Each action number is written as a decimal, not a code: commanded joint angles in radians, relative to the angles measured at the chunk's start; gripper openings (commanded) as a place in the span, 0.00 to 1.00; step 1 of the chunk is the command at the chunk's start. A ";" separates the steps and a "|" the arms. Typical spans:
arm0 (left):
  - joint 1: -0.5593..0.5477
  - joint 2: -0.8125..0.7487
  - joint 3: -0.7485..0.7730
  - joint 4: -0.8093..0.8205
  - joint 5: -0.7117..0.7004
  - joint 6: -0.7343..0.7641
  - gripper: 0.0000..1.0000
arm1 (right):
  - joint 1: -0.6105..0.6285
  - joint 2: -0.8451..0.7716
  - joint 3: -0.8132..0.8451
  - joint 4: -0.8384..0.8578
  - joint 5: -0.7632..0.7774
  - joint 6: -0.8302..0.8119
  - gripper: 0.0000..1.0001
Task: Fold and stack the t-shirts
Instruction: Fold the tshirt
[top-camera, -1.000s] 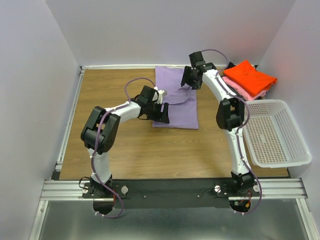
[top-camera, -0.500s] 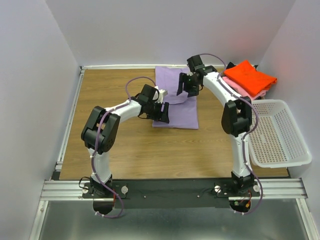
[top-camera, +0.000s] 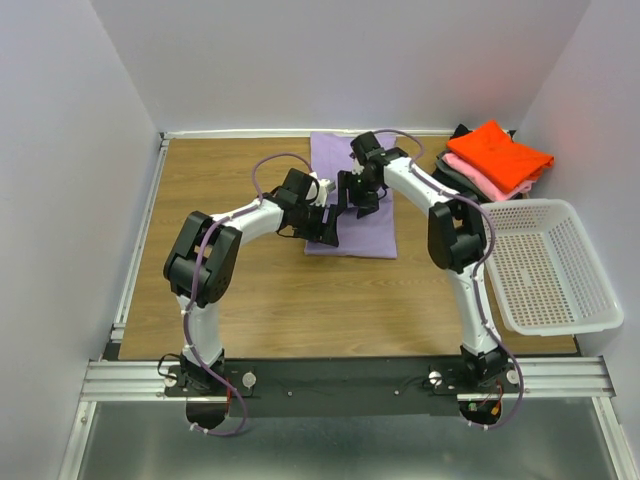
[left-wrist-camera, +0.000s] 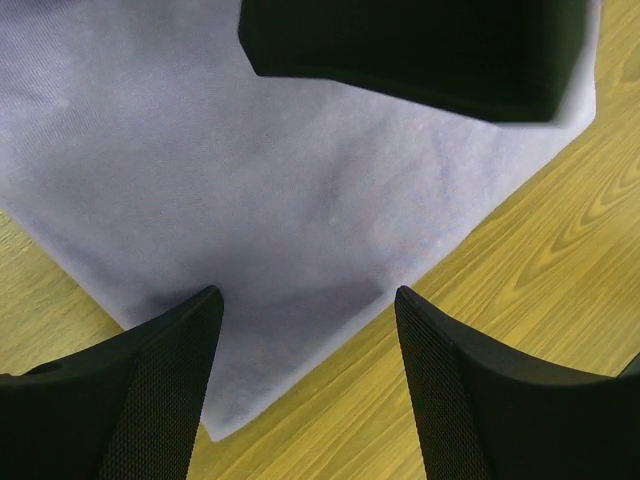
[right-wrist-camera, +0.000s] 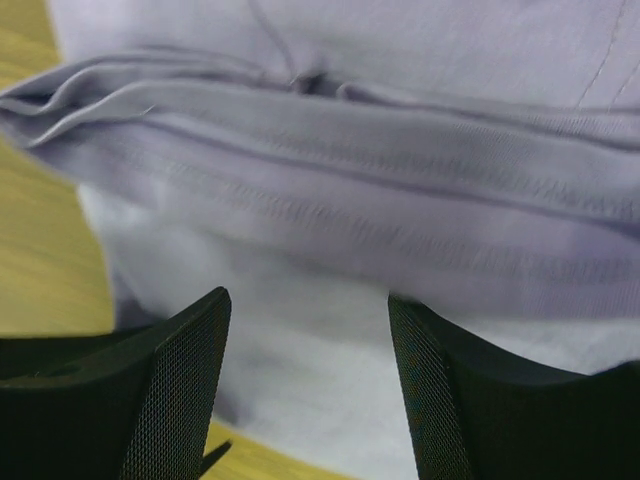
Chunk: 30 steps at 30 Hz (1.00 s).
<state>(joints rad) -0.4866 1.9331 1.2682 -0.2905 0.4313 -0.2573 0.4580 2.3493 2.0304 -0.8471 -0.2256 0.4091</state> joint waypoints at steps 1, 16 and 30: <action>-0.001 0.009 0.023 -0.022 -0.017 0.016 0.77 | -0.004 0.062 0.050 -0.003 0.038 -0.016 0.72; -0.001 0.015 0.016 -0.033 -0.020 0.029 0.77 | -0.015 0.238 0.410 0.000 0.281 0.008 0.72; 0.058 -0.051 0.221 -0.110 -0.163 0.003 0.79 | -0.119 -0.140 0.072 0.020 0.263 -0.064 0.75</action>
<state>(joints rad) -0.4713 1.9335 1.4506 -0.3748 0.3470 -0.2432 0.3779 2.3901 2.2395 -0.8295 0.0368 0.4099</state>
